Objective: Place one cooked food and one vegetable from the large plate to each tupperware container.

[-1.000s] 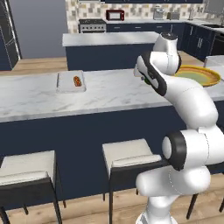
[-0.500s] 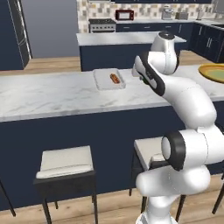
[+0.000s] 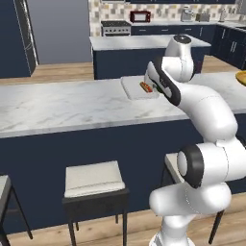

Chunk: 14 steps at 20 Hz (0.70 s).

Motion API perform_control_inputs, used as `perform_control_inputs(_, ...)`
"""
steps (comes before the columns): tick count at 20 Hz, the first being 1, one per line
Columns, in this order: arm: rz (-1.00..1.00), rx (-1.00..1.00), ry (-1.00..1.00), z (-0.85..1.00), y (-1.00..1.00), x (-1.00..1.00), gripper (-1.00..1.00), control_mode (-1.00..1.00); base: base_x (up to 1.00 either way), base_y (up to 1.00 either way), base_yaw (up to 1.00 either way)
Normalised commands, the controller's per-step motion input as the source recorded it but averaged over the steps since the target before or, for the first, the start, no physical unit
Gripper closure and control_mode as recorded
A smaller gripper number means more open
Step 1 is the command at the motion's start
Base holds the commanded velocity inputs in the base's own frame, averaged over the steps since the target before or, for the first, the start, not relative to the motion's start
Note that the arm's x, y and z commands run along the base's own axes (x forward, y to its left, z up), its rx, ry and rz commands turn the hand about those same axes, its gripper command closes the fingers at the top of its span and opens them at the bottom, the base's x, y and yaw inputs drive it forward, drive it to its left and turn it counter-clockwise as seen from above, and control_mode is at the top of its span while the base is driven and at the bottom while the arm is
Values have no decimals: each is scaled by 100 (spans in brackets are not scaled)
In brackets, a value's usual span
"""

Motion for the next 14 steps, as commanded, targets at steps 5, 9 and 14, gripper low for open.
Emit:
perform_control_inputs(5, 0, 0, 0, 0, 0, 0, 100, 100, 58, -5, -6)
perform_control_inputs(9, 0, 0, 0, 0, 0, 0, 100, 100, 33, -2, 0)
perform_control_inputs(14, 0, 0, 0, 0, 0, 0, 100, 100, 46, 0, 0)
